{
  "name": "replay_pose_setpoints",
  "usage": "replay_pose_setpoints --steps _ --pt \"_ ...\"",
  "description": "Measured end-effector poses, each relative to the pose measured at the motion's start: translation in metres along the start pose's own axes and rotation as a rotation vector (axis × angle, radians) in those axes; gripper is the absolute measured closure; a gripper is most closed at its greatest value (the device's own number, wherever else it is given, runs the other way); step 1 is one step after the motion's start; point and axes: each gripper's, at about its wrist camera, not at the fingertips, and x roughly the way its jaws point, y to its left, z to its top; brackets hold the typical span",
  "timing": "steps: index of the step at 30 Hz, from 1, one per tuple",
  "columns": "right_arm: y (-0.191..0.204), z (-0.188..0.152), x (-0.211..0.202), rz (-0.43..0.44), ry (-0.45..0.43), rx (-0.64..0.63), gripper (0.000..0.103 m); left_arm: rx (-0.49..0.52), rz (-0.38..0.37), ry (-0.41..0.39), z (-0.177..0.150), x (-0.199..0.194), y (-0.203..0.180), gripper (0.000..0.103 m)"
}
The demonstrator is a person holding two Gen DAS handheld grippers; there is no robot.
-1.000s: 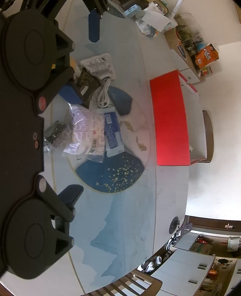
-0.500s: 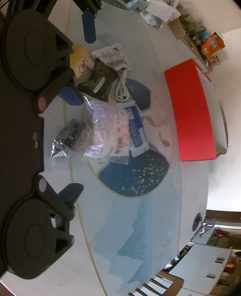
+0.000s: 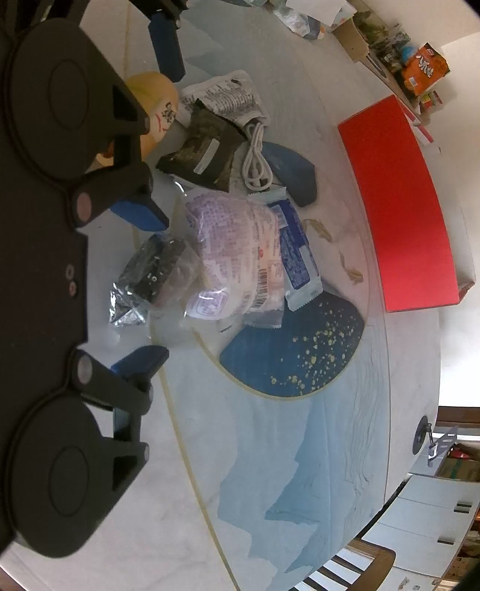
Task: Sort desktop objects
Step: 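Grasp the yellow squishy toy with the left tool while the right tool grasps the clear bag of black items, then lift the yellow toy and the clear bag off the table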
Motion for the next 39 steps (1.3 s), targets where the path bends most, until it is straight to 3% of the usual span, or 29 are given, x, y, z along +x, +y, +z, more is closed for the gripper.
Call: replay_pose_setpoints --steps 7,16,25,29,36,39 --pt "0.001 0.002 0.000 0.006 0.000 -0.002 0.046 0.010 0.007 0.009 -0.002 0.003 -0.003 0.024" --pt "0.000 0.000 -0.002 0.007 -0.001 0.013 0.056 0.003 0.004 0.008 -0.002 0.002 -0.001 0.027" --pt "0.001 -0.002 -0.008 0.007 0.013 0.013 0.059 -0.002 -0.017 0.009 -0.003 -0.001 0.003 0.032" --pt "0.002 -0.004 -0.011 0.006 0.009 0.017 0.060 0.007 -0.019 -0.006 -0.001 -0.006 0.003 0.046" --pt "0.002 -0.006 -0.017 -0.002 0.008 0.006 0.060 0.022 -0.007 -0.010 -0.003 -0.008 0.000 0.045" --pt "0.000 -0.007 -0.017 -0.008 0.011 0.013 0.060 0.012 -0.008 -0.007 -0.002 -0.005 0.002 0.038"
